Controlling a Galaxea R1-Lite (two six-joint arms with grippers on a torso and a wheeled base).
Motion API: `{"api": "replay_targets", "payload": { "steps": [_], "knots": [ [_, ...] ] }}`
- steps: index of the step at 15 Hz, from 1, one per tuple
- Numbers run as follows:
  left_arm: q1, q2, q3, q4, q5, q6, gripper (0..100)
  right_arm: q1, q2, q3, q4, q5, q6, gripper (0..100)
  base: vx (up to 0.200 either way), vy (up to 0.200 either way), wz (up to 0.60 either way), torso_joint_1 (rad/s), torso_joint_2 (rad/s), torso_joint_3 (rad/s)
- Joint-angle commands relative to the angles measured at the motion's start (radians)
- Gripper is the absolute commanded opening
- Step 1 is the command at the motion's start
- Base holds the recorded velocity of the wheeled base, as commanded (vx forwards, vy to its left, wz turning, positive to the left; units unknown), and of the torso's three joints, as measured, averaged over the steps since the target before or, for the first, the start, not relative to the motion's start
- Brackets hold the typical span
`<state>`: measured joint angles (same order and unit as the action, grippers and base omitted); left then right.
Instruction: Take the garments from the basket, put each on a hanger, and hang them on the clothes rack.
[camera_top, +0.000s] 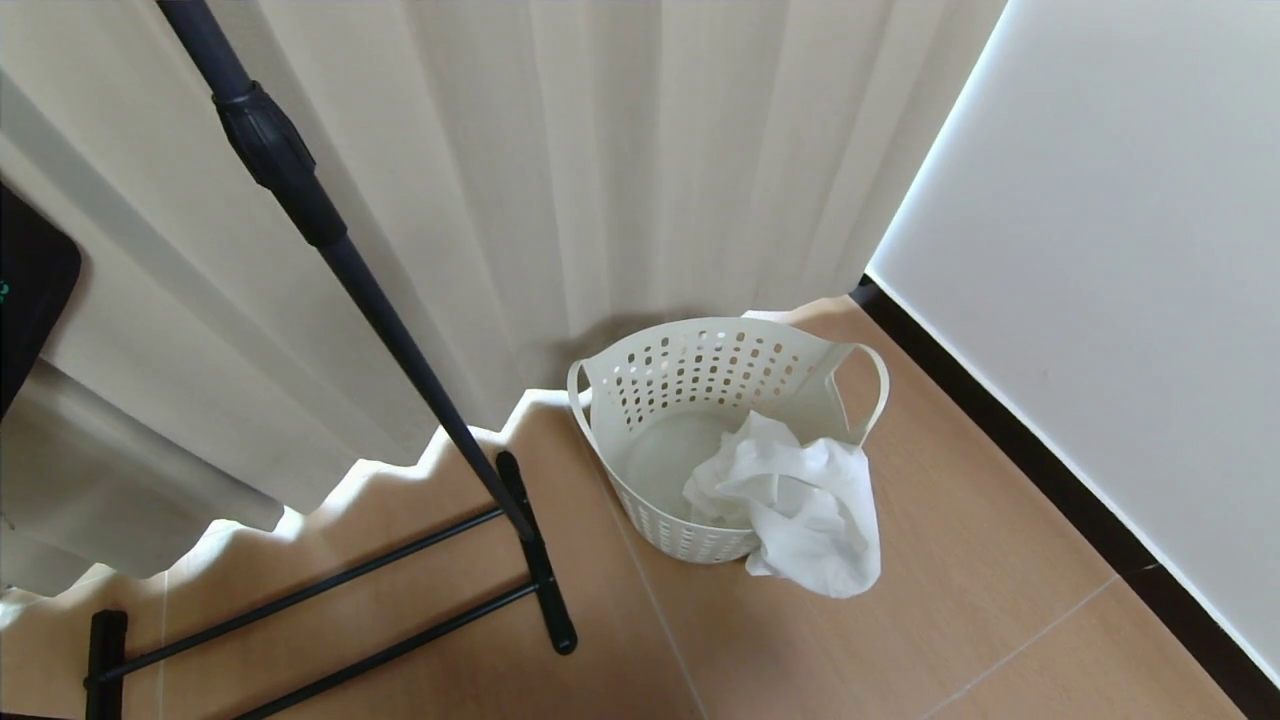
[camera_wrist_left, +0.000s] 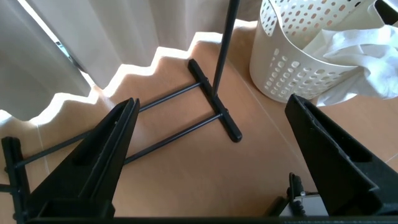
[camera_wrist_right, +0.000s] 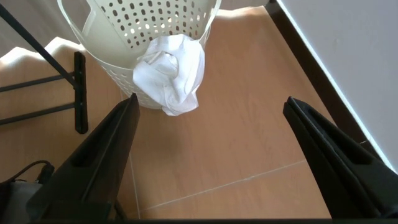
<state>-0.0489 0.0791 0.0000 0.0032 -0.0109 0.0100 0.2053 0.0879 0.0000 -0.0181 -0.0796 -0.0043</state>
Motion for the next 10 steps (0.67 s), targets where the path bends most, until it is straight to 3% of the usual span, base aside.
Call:
{"api": "replay_targets", "payload": {
  "steps": [1, 7, 10],
  "knots": [
    [0.0, 0.001, 0.0, 0.0, 0.0, 0.001, 100, 0.002, 0.001, 0.0, 0.0, 0.0, 0.0, 100, 0.0, 0.0, 0.0, 0.002, 0.01, -0.183],
    [0.0, 0.001, 0.0, -0.002, 0.0, -0.001, 100, 0.0, 0.001, 0.0, 0.0, 0.0, 0.0, 100, 0.0, 0.0, 0.0, -0.002, 0.0, -0.143],
    [0.0, 0.001, 0.0, -0.002, 0.002, -0.002, 100, 0.0, 0.0, 0.0, 0.0, 0.0, 0.006, 100, 0.0, 0.0, 0.0, -0.001, 0.0, -0.024]
  ]
}}
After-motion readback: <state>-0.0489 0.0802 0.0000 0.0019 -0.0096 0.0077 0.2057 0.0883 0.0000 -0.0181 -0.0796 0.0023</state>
